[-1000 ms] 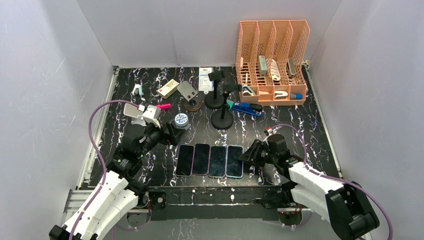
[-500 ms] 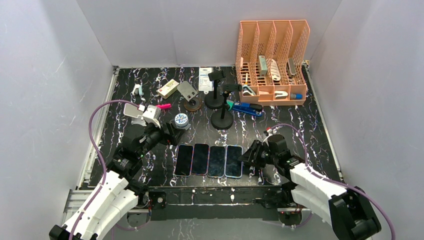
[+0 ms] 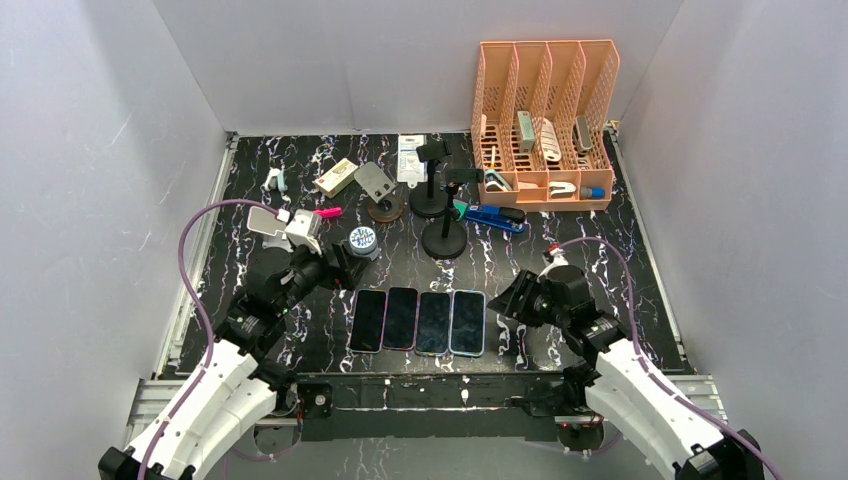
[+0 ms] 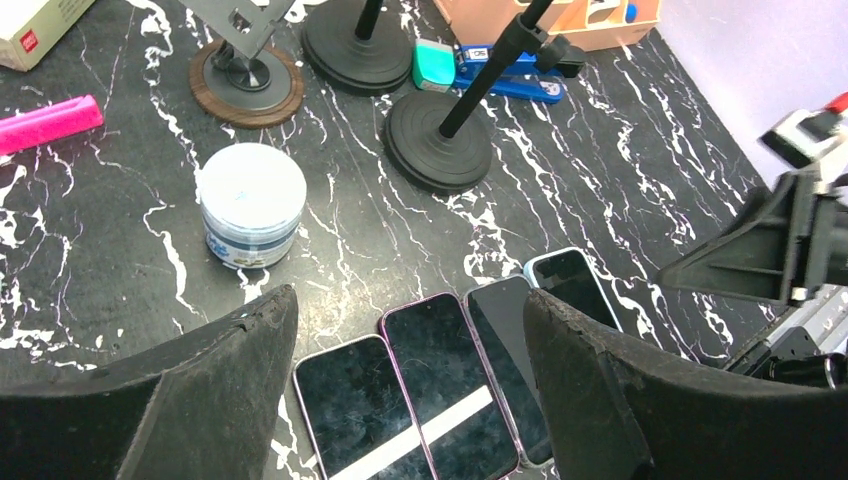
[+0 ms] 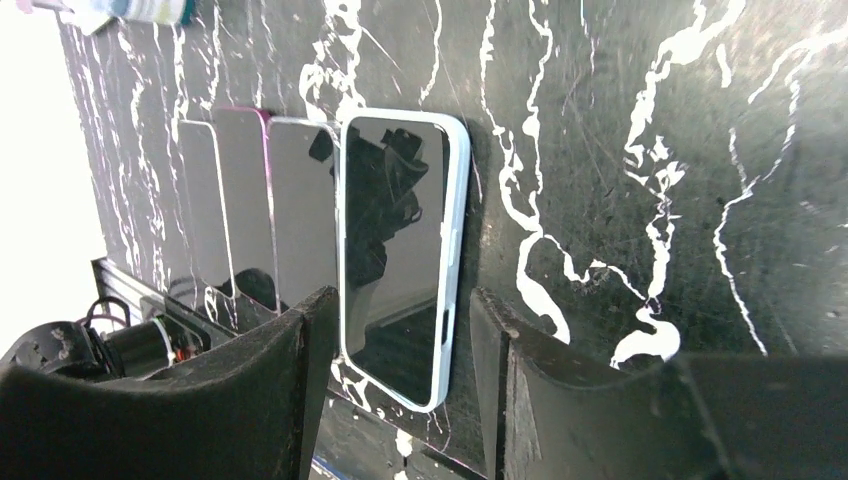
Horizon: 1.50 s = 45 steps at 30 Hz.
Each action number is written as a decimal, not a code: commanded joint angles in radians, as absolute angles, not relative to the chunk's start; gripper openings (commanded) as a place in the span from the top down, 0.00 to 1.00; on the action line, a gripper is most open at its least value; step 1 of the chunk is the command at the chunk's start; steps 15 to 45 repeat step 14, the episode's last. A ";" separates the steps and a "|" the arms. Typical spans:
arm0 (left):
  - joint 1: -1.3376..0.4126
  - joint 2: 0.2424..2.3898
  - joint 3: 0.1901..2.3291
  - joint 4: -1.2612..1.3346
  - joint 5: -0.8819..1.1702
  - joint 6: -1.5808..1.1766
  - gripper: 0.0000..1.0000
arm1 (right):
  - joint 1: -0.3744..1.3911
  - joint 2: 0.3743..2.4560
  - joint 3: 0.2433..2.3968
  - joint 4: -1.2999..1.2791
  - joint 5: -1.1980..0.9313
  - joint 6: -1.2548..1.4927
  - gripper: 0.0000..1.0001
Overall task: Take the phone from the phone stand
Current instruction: Reset both arms
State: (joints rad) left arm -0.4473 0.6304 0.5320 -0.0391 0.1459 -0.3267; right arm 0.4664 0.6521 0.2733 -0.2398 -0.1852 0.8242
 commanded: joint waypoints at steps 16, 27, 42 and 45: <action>-0.449 0.706 0.657 -0.186 -0.259 -0.577 0.20 | 0.471 0.567 0.453 -0.357 0.034 0.781 0.32; -0.449 0.706 0.657 -0.186 -0.259 -0.577 0.20 | 0.471 0.567 0.453 -0.357 0.034 0.781 0.32; -0.449 0.706 0.657 -0.186 -0.259 -0.577 0.20 | 0.471 0.567 0.453 -0.357 0.034 0.781 0.32; -0.449 0.706 0.657 -0.186 -0.259 -0.577 0.20 | 0.471 0.567 0.453 -0.357 0.034 0.781 0.32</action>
